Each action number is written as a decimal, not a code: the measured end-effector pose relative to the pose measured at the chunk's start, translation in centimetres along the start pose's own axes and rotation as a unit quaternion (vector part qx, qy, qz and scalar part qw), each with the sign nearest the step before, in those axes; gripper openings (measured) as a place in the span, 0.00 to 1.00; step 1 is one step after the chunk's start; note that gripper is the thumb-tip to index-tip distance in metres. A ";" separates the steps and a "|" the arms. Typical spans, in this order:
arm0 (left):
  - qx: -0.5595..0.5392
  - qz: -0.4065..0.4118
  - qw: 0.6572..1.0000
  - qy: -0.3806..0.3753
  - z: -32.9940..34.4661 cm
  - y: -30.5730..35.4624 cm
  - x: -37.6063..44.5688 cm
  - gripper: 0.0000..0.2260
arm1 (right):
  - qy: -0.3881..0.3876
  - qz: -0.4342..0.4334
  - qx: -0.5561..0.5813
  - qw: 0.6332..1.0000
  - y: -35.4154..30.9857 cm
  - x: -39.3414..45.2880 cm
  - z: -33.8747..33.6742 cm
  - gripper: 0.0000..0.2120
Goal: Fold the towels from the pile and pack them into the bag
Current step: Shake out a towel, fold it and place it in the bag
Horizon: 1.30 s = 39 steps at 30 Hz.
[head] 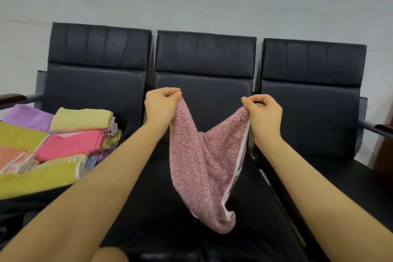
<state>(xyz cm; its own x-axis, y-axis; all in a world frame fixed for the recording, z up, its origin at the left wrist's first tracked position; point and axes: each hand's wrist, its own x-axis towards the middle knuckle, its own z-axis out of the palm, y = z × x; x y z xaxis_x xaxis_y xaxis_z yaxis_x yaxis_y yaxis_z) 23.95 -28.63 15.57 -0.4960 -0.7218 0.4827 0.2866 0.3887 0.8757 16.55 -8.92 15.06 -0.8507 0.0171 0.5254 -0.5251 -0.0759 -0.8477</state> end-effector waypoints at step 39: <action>0.015 0.048 0.971 -0.233 3.9 -0.8 -3.5 0.08 | -0.197 -0.024 0.073 0.977 -1.3 0.8 2.0 0.11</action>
<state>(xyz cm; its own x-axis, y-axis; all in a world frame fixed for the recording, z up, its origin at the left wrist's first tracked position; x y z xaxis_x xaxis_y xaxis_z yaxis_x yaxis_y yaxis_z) 22.26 -24.20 13.28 -0.7875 -0.3461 0.5100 0.3299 0.4621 0.8231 16.58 -10.76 16.76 -0.7341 -0.3599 0.5758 -0.5304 -0.2255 -0.8172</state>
